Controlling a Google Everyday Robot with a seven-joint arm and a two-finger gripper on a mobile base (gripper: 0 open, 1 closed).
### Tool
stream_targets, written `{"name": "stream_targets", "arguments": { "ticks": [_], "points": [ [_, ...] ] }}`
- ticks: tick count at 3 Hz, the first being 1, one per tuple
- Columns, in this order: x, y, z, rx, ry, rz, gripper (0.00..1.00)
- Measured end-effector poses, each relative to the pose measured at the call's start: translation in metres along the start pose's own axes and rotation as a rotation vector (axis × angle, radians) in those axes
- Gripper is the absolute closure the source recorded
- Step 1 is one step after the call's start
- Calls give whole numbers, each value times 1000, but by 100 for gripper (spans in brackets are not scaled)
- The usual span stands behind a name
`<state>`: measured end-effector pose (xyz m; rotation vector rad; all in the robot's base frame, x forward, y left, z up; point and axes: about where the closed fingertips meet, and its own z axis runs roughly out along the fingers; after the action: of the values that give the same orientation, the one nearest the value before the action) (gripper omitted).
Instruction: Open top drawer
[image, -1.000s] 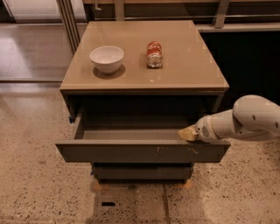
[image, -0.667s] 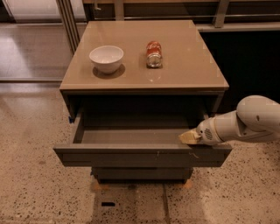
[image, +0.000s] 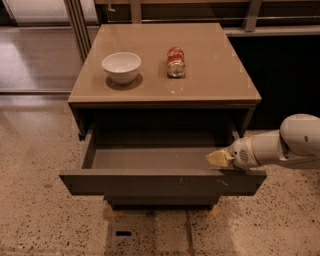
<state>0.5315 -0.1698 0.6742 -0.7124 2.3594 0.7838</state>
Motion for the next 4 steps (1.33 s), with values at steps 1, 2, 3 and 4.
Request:
{"name": "stream_targets", "arguments": {
  "ticks": [1,2,3,4],
  "points": [
    [-41,-3,-27,63,-212,-68,86],
    [-48,3,-33,76,-256,-127,62],
    [-48,3,-32,75,-253,-128,39],
    [-48,3,-32,75,-253,-128,16]
  ]
}}
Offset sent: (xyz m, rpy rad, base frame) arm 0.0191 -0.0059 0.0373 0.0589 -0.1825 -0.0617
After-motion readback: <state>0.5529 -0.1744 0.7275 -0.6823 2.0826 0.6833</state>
